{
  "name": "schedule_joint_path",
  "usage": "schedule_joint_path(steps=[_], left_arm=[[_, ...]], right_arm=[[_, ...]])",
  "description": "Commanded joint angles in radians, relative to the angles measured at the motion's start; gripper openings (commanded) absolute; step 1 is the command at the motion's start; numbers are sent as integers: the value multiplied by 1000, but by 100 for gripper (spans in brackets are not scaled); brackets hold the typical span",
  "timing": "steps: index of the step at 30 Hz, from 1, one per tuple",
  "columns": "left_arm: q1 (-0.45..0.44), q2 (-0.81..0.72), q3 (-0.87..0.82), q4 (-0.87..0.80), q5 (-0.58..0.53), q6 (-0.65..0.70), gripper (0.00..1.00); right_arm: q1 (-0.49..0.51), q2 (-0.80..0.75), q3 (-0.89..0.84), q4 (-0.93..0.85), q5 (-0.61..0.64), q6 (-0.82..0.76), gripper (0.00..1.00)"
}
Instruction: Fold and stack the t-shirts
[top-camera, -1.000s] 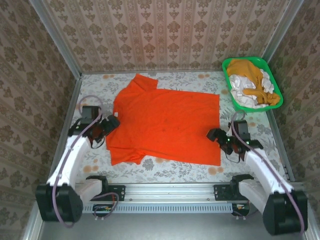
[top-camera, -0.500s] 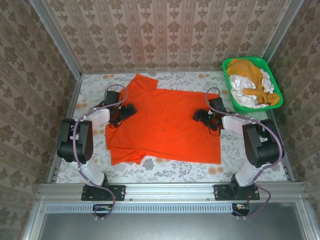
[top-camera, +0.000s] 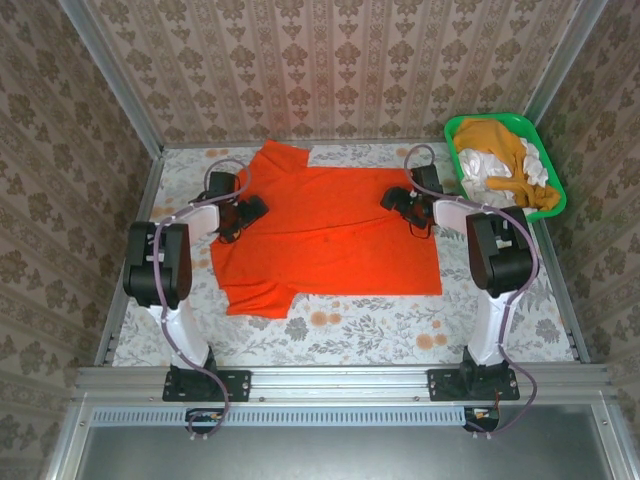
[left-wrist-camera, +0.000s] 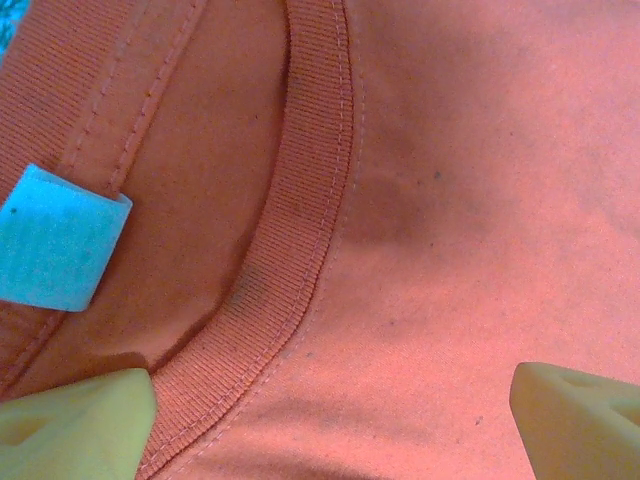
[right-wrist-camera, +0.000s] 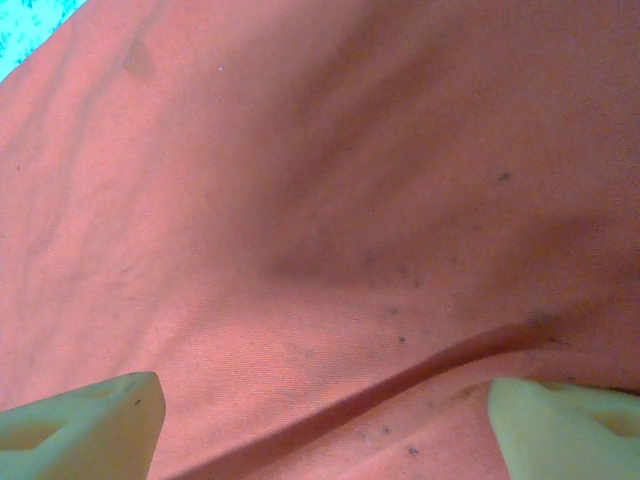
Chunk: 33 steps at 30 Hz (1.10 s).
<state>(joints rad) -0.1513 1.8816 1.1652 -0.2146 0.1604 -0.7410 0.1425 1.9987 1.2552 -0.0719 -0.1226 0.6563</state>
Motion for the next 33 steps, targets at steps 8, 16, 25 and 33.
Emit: schedule_joint_path(steps=[8, 16, 25, 33], left_arm=[[-17, -166, 2, -54, -77, 26, 100], [-21, -548, -237, -191, -100, 105, 100], [48, -880, -492, -434, -14, 135, 85], [25, -873, -661, -315, 72, 20, 52]], right_arm=[[9, -155, -32, 1, -57, -50, 88], [84, -426, -256, 6, -66, -49, 90], [139, -600, -448, 12, -43, 40, 90], [140, -596, -446, 3, -35, 37, 90]])
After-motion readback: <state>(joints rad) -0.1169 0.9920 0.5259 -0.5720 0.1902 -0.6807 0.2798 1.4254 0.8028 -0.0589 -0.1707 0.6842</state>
